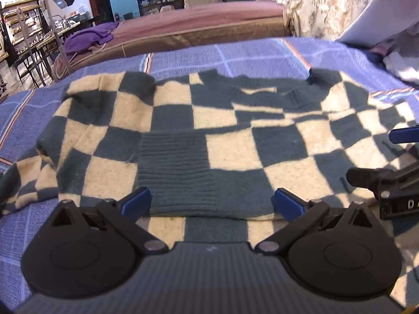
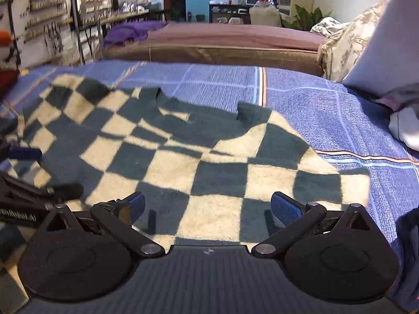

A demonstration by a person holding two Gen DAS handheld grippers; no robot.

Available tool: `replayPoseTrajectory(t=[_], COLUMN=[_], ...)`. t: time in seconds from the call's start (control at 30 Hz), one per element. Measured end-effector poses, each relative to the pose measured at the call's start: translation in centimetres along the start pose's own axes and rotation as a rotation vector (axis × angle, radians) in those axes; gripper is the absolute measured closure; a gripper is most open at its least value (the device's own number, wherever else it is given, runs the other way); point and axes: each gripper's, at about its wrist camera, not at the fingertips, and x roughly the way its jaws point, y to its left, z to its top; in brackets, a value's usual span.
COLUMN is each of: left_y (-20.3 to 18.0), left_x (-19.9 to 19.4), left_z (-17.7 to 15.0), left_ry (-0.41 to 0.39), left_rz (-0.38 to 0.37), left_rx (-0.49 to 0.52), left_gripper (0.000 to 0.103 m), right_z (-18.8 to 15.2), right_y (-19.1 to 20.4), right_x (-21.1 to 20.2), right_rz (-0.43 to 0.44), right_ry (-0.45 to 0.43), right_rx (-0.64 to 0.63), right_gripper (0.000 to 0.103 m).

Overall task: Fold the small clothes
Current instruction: 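Smooth the checkerboard sweater body flat with both open grippers, then grasp a sweater sleeve with the left gripper and lift it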

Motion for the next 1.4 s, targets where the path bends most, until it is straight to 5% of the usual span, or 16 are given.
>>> replayPoseTrajectory(t=[0.07,0.2,0.33,0.47,0.67,0.8,0.9,1.0,1.07,1.1,1.13,1.2,1.37,1.4], left_y=[-0.3,-0.1,2.8,10.1,22.9,28.6,28.6,27.4,26.5,26.1,26.0,26.6,27.6,27.7], left_x=[0.5,-0.1,-2.7,-6.6,-7.4,-5.3,-3.6,-0.7,0.5,0.8,1.0,1.5,-0.4,-1.2], left_z=[-0.4,-1.4,-2.1,-4.0,-6.9,-9.2,-8.5,-6.9,-5.8,-5.2,-4.7,-4.2,-3.4,-2.9], left_ry=[-0.005,-0.020,-0.075,-0.220,-0.140,-0.110,-0.194,-0.227,-0.247,-0.244,-0.240,-0.217,-0.255,-0.281], left_rz=[0.020,0.004,-0.009,-0.032,0.185,0.164,0.206,0.138,0.156,0.167,0.162,0.088,0.068,0.082], left_rx=[0.039,0.087,0.020,-0.243,-0.669,-0.915,-0.854,-0.763,-0.742,-0.731,-0.732,-0.789,-0.793,-0.780], left_gripper=[0.000,0.000,0.000,0.000,0.001,0.009,0.002,0.001,0.003,0.019,0.058,0.086,0.090,0.090], right_z=[-1.8,-5.0,-5.9,-6.3,-6.0,-5.5,-5.2,-5.3,-5.4,-5.4,-5.5,-5.7,-5.8,-5.6], right_y=[-0.4,-0.9,-1.3,-2.3,-0.7,0.3,1.6,2.1,2.1,2.0,1.8,1.4,1.0,1.1], right_x=[0.6,-1.8,-4.5,-8.5,-10.6,-10.0,-9.9,-10.3,-10.4,-10.5,-10.6,-10.6,-10.3,-10.3], right_rz=[0.016,0.043,0.082,0.173,0.191,0.253,0.266,0.266,0.250,0.242,0.236,0.231,0.238,0.237], right_ry=[0.047,-0.014,-0.039,-0.115,-0.152,-0.129,-0.122,-0.118,-0.111,-0.107,-0.103,-0.093,-0.069,-0.071], right_rx=[0.046,0.026,0.039,0.144,0.060,0.091,0.060,0.047,0.047,0.052,0.060,0.085,0.109,0.098], right_gripper=[0.000,0.000,0.000,0.000,0.000,0.000,0.000,0.000,0.000,0.000,0.000,0.000,0.000,0.029])
